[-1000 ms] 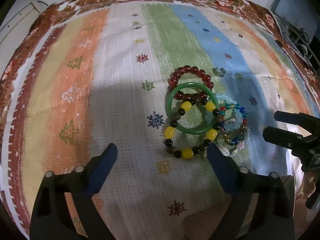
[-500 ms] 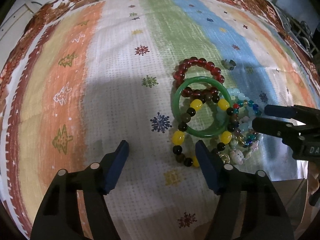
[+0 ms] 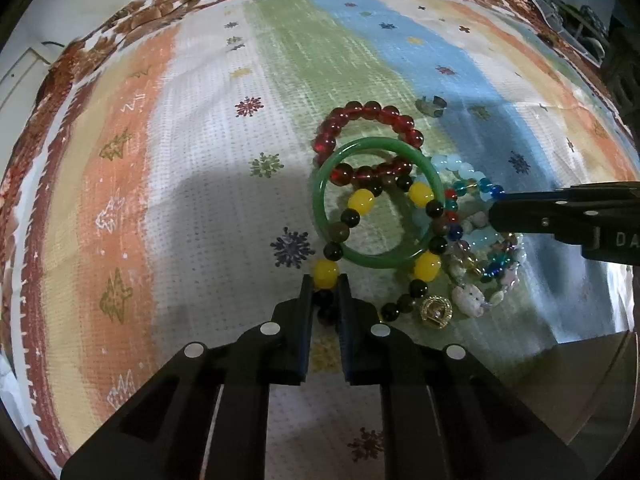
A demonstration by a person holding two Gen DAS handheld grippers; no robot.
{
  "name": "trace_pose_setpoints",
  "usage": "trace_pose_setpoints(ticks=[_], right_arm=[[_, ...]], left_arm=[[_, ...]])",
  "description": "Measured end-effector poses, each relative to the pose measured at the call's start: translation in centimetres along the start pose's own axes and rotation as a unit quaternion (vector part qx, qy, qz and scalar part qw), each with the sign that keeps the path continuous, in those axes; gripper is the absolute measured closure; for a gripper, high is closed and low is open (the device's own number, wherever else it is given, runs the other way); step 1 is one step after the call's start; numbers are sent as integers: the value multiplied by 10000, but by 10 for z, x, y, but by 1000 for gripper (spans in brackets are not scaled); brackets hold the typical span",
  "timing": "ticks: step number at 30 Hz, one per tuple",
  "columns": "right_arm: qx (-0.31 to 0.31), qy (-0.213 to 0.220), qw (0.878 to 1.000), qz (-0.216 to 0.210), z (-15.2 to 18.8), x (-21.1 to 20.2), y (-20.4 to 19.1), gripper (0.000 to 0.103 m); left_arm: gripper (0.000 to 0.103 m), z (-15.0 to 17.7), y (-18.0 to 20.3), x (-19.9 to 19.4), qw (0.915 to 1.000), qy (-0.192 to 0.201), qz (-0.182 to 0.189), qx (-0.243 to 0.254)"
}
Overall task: Organize jewelry
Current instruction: 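Grasp the yellow-black bead bracelet with left tool while right tool grasps multicolour bead bracelet, then carry both held bracelets over the silver tin with both tools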
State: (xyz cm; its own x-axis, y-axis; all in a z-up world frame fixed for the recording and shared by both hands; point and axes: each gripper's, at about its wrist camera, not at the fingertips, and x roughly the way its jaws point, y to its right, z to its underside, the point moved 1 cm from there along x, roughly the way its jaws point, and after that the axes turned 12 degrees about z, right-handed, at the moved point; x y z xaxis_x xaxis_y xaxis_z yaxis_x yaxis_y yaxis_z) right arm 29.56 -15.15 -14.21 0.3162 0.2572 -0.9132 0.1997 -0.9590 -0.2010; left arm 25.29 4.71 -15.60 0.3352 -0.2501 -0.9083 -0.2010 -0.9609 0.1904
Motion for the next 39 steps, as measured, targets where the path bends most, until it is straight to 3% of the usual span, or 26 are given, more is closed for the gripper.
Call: trace_pose_setpoints(ticks=[3, 10, 15, 29, 39], right_arm=[[-50, 20, 10000, -1, -1, -5, -2, 92], [-200, 159, 9996, 125, -2, -21, -9, 92], [-322, 260, 9986, 323, -3, -27, -14, 92], [-940, 778, 9842, 1280, -3, -50, -42, 92], [-1054, 1130, 9755, 1566, -2, -74, -56, 92]], left_arm=[[93, -1, -3, -6, 9998, 76, 170, -93], [93, -11, -4, -35, 9962, 474, 620, -374], [93, -16, 5, -52, 9948, 695, 691, -276], [93, -20, 2, -83, 9922, 1077, 548, -315], [93, -19, -2, -102, 9892, 1336, 448, -399]])
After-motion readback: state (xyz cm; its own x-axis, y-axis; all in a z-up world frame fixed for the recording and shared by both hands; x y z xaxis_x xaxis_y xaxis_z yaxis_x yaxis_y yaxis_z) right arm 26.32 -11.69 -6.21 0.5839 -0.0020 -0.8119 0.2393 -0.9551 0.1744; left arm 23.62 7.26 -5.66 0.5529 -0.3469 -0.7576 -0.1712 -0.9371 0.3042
